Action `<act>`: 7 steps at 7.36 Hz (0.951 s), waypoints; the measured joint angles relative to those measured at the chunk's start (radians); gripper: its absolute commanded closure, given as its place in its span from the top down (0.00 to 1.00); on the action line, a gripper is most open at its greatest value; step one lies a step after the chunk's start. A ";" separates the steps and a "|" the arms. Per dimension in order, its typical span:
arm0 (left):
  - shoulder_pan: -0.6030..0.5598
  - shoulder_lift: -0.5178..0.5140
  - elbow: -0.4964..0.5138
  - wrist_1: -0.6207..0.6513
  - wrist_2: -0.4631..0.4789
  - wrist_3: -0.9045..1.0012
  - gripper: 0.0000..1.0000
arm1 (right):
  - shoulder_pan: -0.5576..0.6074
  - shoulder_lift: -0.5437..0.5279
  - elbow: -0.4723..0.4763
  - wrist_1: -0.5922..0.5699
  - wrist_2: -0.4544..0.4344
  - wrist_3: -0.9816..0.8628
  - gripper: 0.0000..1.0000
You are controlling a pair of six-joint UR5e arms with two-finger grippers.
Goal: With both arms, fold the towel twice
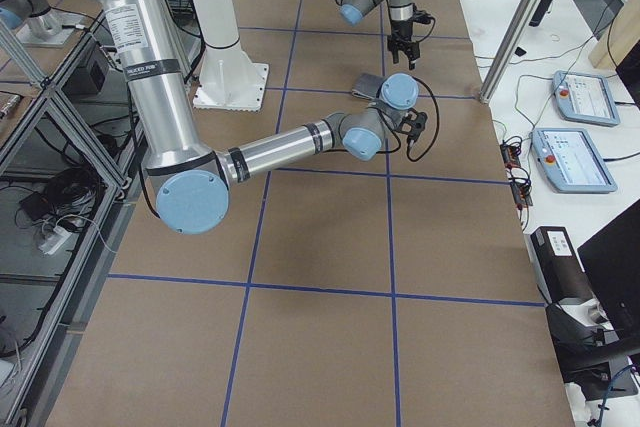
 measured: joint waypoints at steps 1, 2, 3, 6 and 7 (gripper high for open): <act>-0.029 0.011 -0.079 0.126 -0.012 0.109 1.00 | 0.035 0.000 -0.039 -0.025 -0.001 -0.100 1.00; -0.050 0.041 -0.155 0.216 -0.017 0.216 1.00 | 0.069 0.000 -0.058 -0.082 -0.010 -0.218 1.00; -0.070 0.094 -0.223 0.267 -0.018 0.320 1.00 | 0.100 0.000 -0.065 -0.163 -0.050 -0.357 1.00; -0.163 0.280 -0.372 0.340 -0.020 0.624 1.00 | 0.169 0.039 -0.076 -0.557 -0.344 -0.922 1.00; -0.202 0.334 -0.421 0.413 -0.020 0.776 1.00 | 0.207 0.050 -0.078 -0.654 -0.402 -1.076 1.00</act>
